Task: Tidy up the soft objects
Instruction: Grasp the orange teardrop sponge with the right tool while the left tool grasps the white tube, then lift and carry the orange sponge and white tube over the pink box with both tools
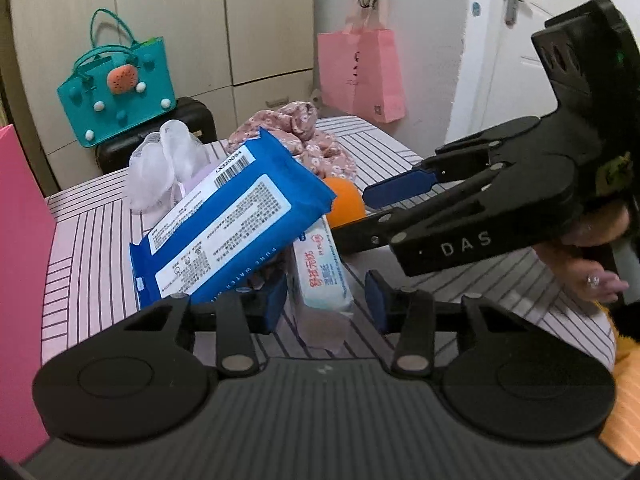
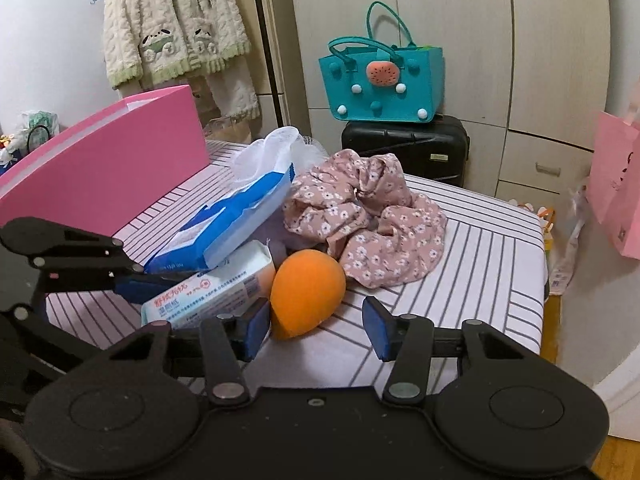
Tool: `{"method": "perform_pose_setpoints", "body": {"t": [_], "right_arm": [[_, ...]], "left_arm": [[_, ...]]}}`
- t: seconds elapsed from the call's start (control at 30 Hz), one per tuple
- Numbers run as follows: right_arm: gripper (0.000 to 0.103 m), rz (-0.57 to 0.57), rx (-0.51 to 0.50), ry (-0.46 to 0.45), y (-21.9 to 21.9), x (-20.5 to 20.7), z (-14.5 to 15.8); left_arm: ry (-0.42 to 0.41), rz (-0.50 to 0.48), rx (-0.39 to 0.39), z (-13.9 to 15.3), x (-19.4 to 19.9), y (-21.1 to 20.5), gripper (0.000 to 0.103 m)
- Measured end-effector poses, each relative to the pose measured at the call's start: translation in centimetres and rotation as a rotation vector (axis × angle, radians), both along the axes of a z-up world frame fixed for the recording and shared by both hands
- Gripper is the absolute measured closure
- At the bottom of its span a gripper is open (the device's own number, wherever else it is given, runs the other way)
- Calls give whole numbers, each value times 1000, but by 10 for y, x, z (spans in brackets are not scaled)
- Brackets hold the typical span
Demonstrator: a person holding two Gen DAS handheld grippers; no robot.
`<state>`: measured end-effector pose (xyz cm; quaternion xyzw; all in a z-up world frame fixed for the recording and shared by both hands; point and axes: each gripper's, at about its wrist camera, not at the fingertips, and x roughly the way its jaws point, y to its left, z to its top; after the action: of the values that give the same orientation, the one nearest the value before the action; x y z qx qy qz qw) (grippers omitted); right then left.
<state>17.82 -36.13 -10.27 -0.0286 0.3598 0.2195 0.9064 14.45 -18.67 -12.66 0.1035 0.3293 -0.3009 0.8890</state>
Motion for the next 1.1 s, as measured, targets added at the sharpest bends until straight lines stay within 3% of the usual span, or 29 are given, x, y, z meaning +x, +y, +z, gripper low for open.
{"method": "perform_pose_setpoints", "body": {"t": [0.07, 0.1, 0.27, 0.37, 0.47, 1.1], "right_arm": [[51, 2, 7, -2, 2, 0, -1], [60, 10, 12, -5, 3, -1, -1], [62, 9, -36, -47, 9, -15, -2], [63, -25, -18, -36, 6, -21, -1], [63, -52, -5, -25, 1, -26, 0], [63, -99, 4, 49, 5, -67, 8]], "left_arm": [[-18, 5, -4, -2, -1, -1, 65], [-32, -2, -4, -3, -3, -2, 66], [-54, 34, 0, -11, -6, -7, 68], [-47, 63, -8, -11, -4, -8, 81], [-59, 59, 0, -11, -9, -9, 83], [124, 61, -119, 0, -21, 29, 83]]}}
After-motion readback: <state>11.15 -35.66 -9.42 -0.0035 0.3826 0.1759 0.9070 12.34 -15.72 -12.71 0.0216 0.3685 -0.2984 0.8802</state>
